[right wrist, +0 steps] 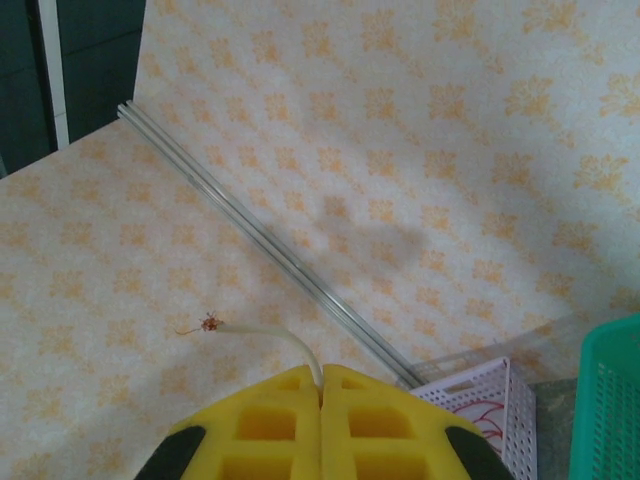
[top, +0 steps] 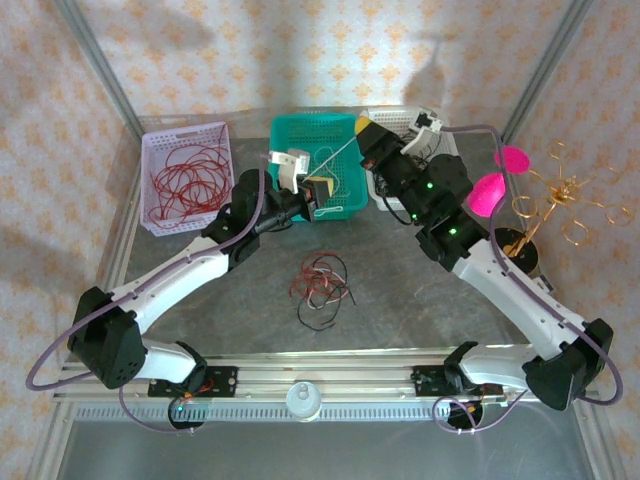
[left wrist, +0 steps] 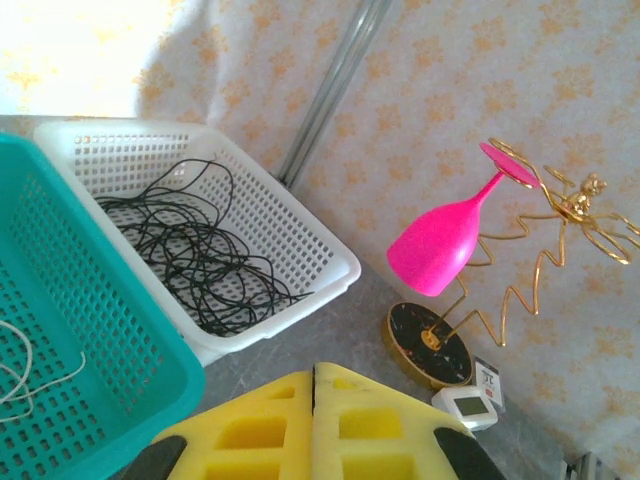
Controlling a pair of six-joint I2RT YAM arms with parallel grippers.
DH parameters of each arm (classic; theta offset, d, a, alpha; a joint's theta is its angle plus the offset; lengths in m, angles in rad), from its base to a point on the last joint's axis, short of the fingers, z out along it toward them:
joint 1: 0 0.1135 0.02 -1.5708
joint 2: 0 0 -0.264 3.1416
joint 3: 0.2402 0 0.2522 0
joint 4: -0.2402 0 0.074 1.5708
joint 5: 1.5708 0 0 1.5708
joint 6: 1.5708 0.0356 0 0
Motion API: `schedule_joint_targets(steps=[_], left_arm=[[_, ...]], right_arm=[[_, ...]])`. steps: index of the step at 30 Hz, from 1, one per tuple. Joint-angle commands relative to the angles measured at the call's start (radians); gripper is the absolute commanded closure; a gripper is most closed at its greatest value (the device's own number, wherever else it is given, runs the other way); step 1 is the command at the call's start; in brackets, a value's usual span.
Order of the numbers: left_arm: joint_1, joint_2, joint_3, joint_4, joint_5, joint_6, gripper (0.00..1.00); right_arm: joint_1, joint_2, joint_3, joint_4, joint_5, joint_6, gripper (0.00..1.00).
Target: Untangle the cables
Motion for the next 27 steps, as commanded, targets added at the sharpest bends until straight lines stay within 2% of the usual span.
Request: schedule_joint_targets(steps=[1, 4, 9, 13, 15, 18, 21, 24, 27], left_arm=[[0.005, -0.019, -0.056, 0.018, -0.010, 0.003, 1.00], [0.005, -0.044, -0.092, -0.002, -0.001, 0.014, 1.00], [0.004, -0.080, -0.133, -0.038, -0.011, 0.031, 1.00], [0.004, -0.092, -0.143, -0.055, -0.015, 0.035, 1.00], [0.004, -0.098, -0.143, -0.055, -0.012, 0.029, 1.00], [0.004, -0.113, -0.127, -0.055, -0.028, 0.001, 1.00], [0.004, -0.126, -0.085, -0.083, -0.058, -0.033, 1.00], [0.004, -0.144, -0.045, -0.095, -0.063, -0.066, 1.00], [0.004, -0.163, -0.008, -0.092, -0.020, -0.090, 1.00]], right_arm=[[-0.005, -0.018, 0.031, 0.057, 0.121, -0.002, 1.00], [-0.005, -0.018, -0.007, 0.158, 0.203, 0.071, 1.00], [-0.005, 0.003, -0.037, 0.280, 0.232, 0.272, 0.99], [-0.007, 0.027, -0.074, 0.344, 0.261, 0.440, 0.79], [-0.007, 0.037, -0.086, 0.370, 0.265, 0.467, 0.66], [-0.006, 0.038, -0.068, 0.325, 0.227, 0.363, 0.48], [-0.017, 0.007, -0.078, 0.234, 0.152, 0.198, 0.40], [-0.042, -0.062, -0.135, 0.103, 0.090, 0.071, 0.39], [-0.089, -0.164, -0.260, -0.024, 0.102, 0.036, 0.39]])
